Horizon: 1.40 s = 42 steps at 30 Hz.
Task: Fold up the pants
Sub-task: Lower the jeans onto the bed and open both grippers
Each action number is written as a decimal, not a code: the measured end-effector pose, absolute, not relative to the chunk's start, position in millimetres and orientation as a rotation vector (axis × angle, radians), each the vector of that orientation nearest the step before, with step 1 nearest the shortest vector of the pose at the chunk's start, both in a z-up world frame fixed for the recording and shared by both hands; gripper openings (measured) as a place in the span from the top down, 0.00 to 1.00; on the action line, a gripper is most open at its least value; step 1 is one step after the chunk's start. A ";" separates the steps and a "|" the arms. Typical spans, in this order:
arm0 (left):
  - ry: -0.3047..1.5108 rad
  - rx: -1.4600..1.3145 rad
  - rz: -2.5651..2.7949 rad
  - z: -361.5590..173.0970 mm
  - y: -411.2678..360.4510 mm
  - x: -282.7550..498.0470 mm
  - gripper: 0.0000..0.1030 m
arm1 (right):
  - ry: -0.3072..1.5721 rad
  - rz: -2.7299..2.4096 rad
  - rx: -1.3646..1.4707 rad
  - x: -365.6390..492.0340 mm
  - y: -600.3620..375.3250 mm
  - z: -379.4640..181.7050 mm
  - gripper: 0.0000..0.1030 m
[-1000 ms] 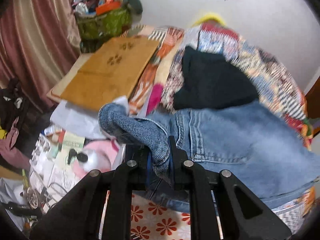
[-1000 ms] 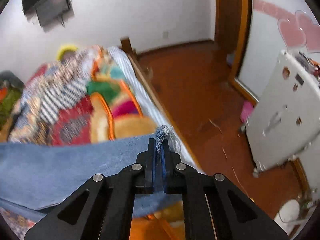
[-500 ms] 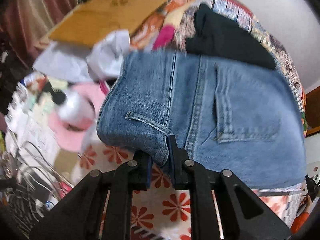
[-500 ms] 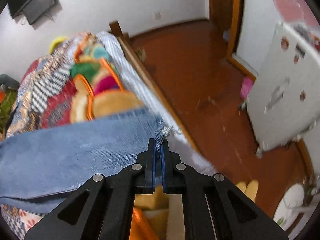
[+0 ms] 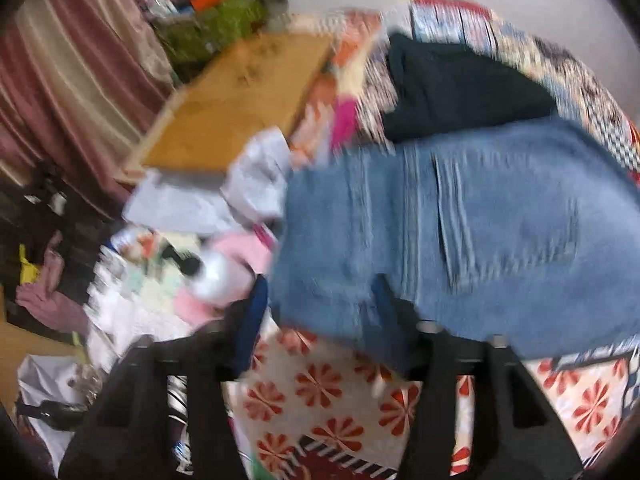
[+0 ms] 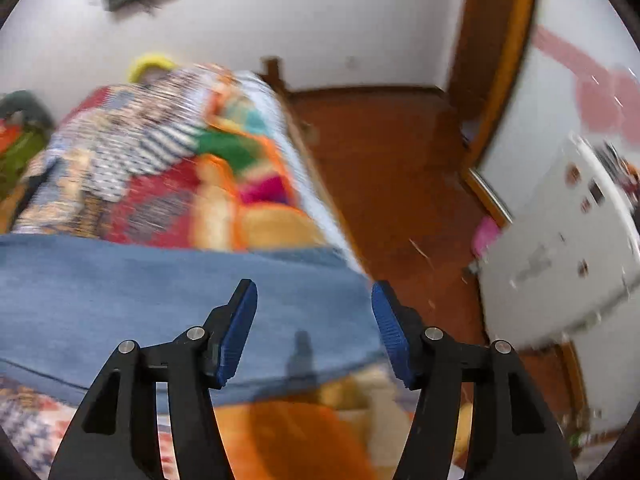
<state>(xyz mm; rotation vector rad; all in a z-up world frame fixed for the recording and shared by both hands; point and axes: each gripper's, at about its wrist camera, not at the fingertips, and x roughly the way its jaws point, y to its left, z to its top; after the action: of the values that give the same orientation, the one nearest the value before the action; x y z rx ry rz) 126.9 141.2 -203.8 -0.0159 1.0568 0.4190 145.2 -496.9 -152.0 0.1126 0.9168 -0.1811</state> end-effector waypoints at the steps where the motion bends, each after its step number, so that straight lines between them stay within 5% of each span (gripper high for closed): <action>1: 1.017 -0.006 0.418 -190.8 139.8 128.7 0.37 | 0.904 -0.148 0.118 147.7 -487.4 -145.4 0.46; 7: 0.873 -0.007 0.314 -143.8 122.8 159.8 0.18 | 0.831 0.169 0.077 176.3 -392.5 -111.2 0.46; 16: 0.961 -0.074 0.205 -190.7 120.1 227.4 0.18 | 0.828 0.575 -0.011 242.4 -221.1 -108.9 0.46; 27: 1.119 -0.139 0.142 -271.3 133.1 251.3 0.17 | 1.007 0.752 -0.067 319.9 -85.6 -171.5 0.46; 30: 1.115 -0.091 0.133 -280.8 126.5 249.8 0.17 | 1.063 0.768 -0.096 328.6 -67.9 -190.9 0.58; 32: 1.109 -0.040 0.138 -283.3 120.0 248.0 0.17 | 1.095 0.808 -0.088 331.5 -60.4 -199.3 0.81; 42: 1.071 -0.058 0.154 -290.8 124.3 238.4 0.16 | 0.999 0.789 -0.247 320.1 -44.8 -197.0 0.92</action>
<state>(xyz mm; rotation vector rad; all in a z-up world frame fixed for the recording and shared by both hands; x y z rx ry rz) 238.4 124.3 -290.8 -0.0576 1.0713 0.1541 320.1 -44.8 -197.0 -0.2472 0.9993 0.7887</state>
